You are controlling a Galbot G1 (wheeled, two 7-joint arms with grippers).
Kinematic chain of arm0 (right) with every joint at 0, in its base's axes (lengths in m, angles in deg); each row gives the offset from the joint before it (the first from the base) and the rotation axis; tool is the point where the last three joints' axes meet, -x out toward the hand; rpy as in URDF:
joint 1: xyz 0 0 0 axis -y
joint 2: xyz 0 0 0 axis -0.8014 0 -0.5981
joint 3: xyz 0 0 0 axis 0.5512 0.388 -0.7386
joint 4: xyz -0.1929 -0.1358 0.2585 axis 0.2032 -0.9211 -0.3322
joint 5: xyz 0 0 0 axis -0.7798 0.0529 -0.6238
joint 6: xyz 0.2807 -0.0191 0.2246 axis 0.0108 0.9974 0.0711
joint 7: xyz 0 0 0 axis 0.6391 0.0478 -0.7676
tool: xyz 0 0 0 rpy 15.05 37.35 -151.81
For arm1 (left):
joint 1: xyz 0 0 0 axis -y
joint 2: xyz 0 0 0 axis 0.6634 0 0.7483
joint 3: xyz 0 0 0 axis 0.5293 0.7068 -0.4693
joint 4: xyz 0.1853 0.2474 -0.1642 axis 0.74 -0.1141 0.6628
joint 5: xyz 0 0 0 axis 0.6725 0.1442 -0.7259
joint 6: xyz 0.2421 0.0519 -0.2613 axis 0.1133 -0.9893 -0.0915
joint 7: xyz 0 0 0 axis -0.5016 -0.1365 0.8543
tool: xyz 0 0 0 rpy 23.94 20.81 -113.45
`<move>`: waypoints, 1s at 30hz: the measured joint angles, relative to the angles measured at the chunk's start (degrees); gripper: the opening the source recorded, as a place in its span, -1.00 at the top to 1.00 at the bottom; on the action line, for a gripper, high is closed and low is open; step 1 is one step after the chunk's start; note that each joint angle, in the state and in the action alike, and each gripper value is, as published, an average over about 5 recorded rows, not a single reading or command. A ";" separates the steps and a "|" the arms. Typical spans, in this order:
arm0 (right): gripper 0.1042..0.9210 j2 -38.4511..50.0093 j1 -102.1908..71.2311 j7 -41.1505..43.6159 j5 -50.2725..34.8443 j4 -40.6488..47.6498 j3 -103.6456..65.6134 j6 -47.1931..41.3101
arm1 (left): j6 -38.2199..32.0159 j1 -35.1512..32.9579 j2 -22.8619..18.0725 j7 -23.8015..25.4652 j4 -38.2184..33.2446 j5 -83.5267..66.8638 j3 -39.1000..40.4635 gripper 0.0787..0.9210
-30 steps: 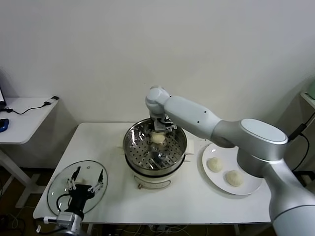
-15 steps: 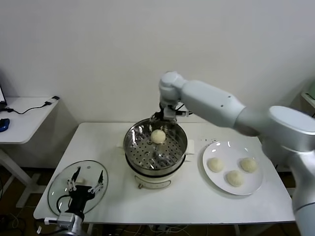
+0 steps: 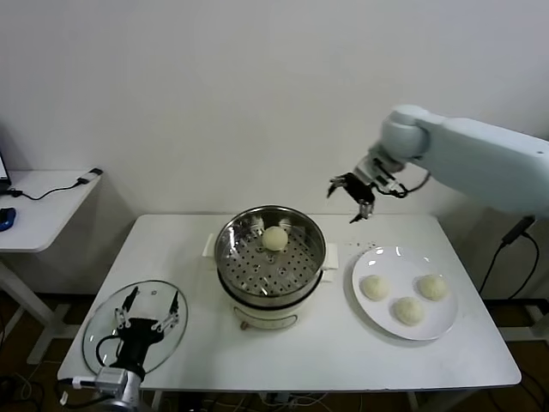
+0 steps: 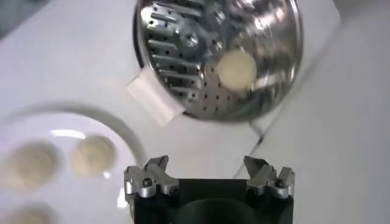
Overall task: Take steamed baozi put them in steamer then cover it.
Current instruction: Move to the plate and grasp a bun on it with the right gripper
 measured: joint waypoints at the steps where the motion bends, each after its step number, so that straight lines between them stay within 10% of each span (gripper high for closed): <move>1: -0.76 0.87 -1.00 0.03 -0.57 -0.13 -0.18 -1.45 | -0.05 -0.09 0.00 0.01 -0.02 -0.04 -0.04 -0.77; 30: -0.76 -3.73 -29.49 1.44 8.95 16.04 -16.98 -9.50 | -0.71 -1.25 -0.95 -0.24 0.89 -0.46 -0.58 -0.77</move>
